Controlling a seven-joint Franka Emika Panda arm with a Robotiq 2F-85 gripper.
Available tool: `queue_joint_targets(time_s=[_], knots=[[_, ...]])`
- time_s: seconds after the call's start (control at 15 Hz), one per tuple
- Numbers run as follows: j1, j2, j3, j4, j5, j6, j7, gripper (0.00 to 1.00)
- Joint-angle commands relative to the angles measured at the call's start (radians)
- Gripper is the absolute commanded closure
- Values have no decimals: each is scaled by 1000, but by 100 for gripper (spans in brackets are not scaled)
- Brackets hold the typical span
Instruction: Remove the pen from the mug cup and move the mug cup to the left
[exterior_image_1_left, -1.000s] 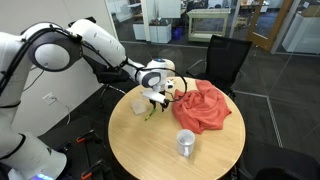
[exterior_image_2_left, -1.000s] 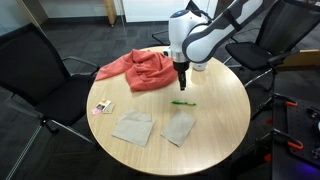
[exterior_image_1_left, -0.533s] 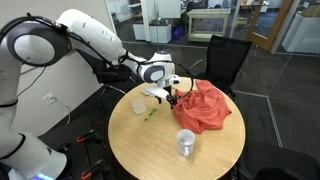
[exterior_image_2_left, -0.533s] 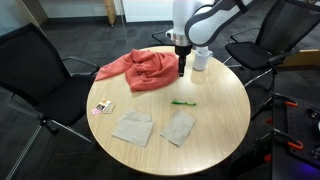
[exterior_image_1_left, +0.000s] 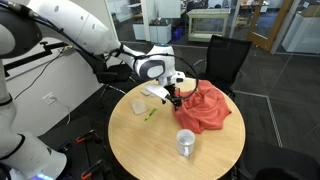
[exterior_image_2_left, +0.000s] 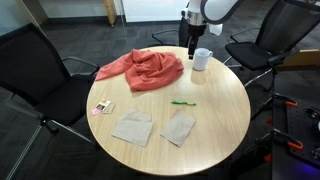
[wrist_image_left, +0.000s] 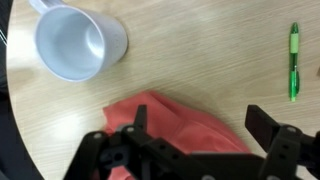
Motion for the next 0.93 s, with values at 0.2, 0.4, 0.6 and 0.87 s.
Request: queue_joint_targets(time_s=[0.2, 0.4, 0.6, 0.87], knots=[[-98, -119, -15, -133, 36, 17, -47, 0], [-141, -118, -12, -145, 58, 42, -104, 0], [-182, -97, -2, -131, 96, 61, -184, 0], [-218, -74, 14, -110, 158, 64, -280, 0]])
